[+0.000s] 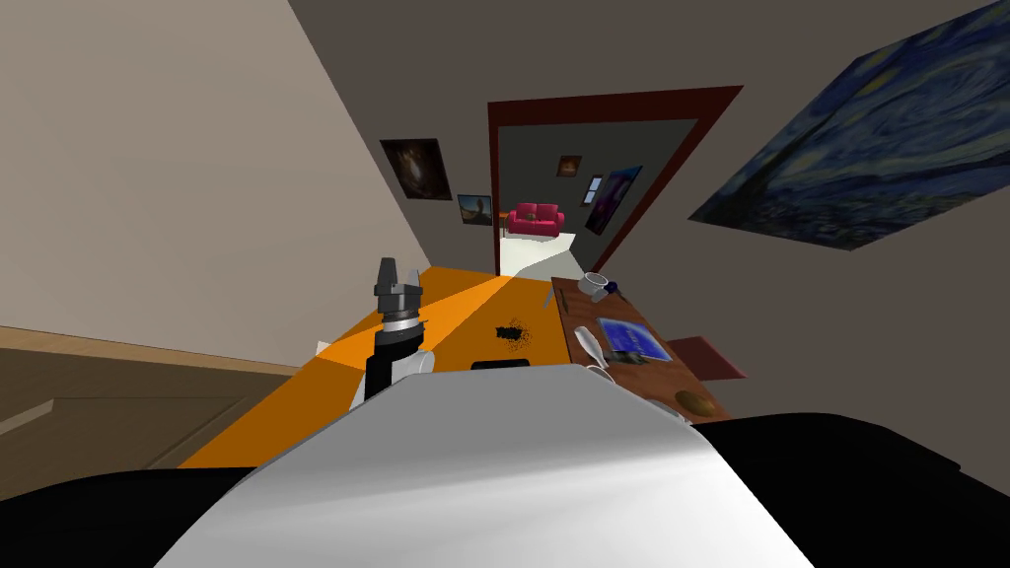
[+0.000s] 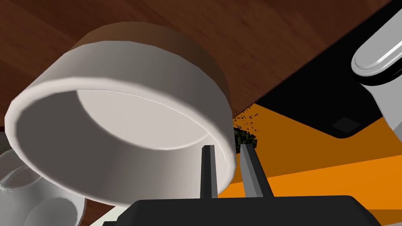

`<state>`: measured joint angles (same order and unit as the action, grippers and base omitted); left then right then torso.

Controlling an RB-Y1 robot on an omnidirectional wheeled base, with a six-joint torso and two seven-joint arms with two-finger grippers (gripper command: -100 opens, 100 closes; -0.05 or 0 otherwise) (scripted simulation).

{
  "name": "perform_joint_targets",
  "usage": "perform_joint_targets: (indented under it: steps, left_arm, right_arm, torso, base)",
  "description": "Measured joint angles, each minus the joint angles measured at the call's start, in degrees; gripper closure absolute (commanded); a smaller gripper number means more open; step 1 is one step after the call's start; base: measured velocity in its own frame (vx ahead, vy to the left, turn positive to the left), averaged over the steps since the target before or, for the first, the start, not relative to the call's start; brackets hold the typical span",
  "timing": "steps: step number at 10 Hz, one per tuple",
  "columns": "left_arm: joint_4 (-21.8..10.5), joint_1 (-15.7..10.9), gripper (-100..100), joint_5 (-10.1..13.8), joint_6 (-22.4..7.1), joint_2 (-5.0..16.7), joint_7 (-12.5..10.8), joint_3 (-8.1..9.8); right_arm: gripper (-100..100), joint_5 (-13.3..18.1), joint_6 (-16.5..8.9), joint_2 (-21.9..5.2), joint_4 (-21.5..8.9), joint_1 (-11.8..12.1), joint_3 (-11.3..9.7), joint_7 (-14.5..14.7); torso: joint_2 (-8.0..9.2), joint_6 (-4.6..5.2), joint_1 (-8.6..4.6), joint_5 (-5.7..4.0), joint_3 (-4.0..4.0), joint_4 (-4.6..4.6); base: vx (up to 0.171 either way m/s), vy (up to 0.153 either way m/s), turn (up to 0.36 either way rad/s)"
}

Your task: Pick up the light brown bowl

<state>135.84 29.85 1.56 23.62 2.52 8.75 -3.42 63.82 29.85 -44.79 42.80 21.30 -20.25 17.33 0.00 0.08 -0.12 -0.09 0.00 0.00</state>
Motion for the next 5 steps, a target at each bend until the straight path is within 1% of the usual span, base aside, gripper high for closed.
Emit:
perform_joint_targets:
  steps: [1, 2, 3, 5]
  left_arm:
    - [0.0, 0.0, 0, 0.0, 0.0, 0.0, 0.0, 0.00]
    - [0.0, 0.0, 0, 0.0, 0.0, 0.0, 0.0, 0.01]
    - [0.0, 0.0, 0, 0.0, 0.0, 0.0, 0.0, 0.00]
    - [0.0, 0.0, 0, 0.0, 0.0, 0.0, 0.0, 0.01]
  right_arm:
    - [100, 0.0, 0.0, 0.0, 0.0, 0.0, 0.0, 0.0]
    - [100, 0.2, 0.2, -0.3, 0.5, 0.2, 0.0, 0.1]
    - [100, 0.5, 0.4, -0.8, 1.2, 0.6, 0.1, 0.4]
    - [100, 1.5, 1.1, -2.7, 4.4, 2.2, 0.1, 0.7]
  torso:
    - [0.00, 0.00, 0.00, 0.01, 0.00, 0.00]
    - [-0.21, 0.09, 0.00, 0.02, -0.12, -0.05]
    - [-0.39, 0.06, 0.05, 0.03, -0.22, -0.08]
    - [-0.53, 0.10, 0.13, 0.08, -0.31, -0.12]
  base:
    - [0.081, -0.004, -0.233]
    - [0.130, 0.008, -0.244]
    - [0.145, 0.004, -0.328]
    - [0.169, 0.028, -0.365]
